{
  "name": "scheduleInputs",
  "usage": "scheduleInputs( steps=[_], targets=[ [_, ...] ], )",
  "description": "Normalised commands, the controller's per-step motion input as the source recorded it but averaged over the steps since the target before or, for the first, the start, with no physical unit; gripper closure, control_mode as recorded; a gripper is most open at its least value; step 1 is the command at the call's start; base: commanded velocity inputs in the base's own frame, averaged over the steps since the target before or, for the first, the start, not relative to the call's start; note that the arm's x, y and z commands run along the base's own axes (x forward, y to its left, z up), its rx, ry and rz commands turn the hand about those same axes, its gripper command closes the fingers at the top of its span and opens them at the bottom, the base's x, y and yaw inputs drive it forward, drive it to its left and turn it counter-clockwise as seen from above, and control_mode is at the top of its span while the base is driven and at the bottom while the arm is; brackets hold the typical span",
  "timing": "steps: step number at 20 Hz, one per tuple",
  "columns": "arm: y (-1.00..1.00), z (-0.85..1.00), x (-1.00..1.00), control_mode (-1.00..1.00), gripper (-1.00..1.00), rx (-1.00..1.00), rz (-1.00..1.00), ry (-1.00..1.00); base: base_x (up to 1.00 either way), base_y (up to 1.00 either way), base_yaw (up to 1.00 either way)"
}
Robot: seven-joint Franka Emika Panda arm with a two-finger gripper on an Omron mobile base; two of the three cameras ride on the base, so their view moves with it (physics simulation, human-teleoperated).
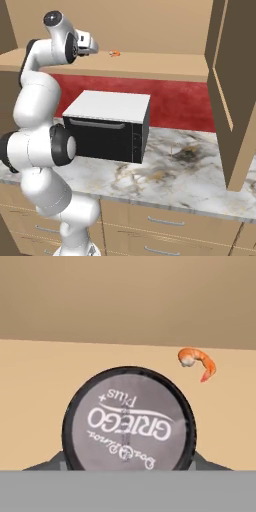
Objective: Pick the yogurt and yogurt from the counter and place them in the cabinets closest to them.
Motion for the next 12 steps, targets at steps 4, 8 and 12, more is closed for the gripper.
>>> scheduleInputs(
  steps=[4, 8, 12],
  targets=[
    [0.0, 0.2, -0.12, -1.0, -1.0, 0.08, -0.02, 0.01, 0.0, 0.0, 0.0],
    [0.0, 0.15, -0.27, -1.0, -1.0, 0.08, 0.0, 0.03, 0.0, 0.0, 0.0],
    [0.0, 0.09, -0.66, -1.0, -1.0, 0.07, 0.0, 0.01, 0.0, 0.0, 0.0]
  ],
)
